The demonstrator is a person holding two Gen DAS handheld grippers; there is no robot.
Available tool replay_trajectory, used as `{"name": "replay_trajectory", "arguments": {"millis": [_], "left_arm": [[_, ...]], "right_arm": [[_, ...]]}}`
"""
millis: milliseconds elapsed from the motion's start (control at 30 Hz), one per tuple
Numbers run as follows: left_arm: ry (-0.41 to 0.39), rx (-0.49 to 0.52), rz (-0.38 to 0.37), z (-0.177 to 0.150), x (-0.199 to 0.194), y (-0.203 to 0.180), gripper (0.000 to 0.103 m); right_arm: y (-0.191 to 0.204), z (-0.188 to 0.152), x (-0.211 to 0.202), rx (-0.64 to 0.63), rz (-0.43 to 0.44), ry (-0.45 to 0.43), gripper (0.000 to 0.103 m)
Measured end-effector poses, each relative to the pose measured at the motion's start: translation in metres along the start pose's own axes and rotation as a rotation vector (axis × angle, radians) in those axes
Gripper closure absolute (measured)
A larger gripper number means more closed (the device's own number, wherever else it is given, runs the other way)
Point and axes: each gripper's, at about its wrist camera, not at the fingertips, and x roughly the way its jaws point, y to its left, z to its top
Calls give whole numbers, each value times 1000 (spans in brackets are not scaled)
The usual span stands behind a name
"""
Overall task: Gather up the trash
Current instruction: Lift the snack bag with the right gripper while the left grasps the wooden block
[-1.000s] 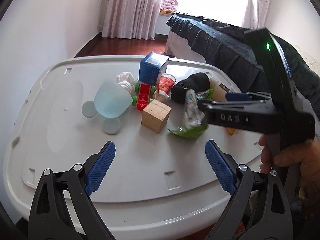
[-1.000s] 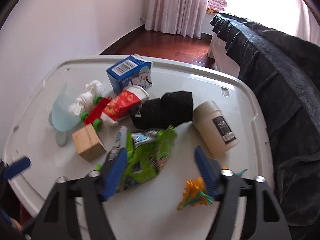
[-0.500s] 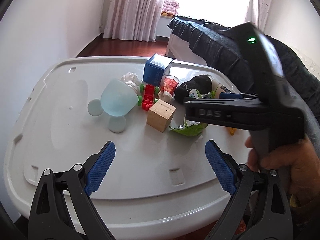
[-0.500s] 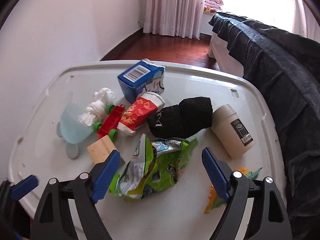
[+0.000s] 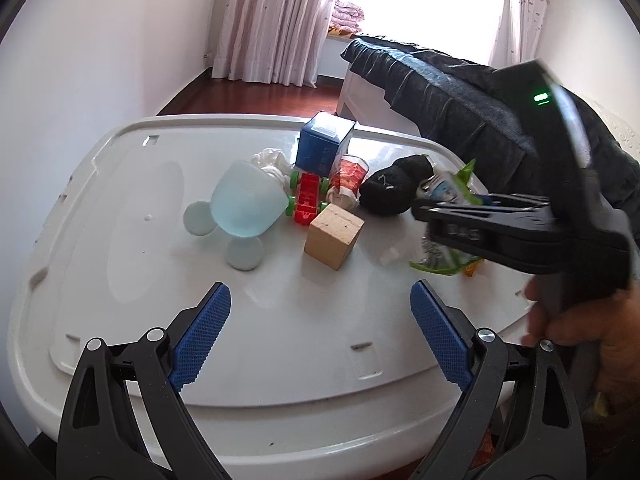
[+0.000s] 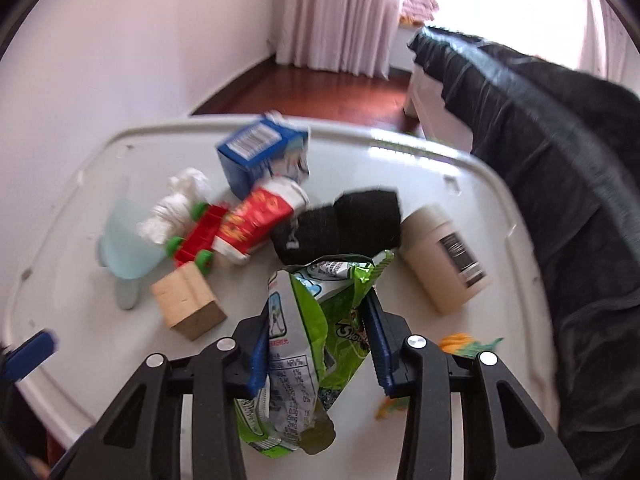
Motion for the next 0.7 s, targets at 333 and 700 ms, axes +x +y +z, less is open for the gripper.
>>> {"name": "replay_trajectory", "arguments": {"millis": [333, 700], "left_arm": [[49, 72, -4, 19, 54, -21, 16], [172, 90, 48, 38, 108, -29, 56]], "right_arm": [[-39, -10, -77, -4, 11, -113, 62], [-40, -19, -88, -2, 45, -140, 61]]}}
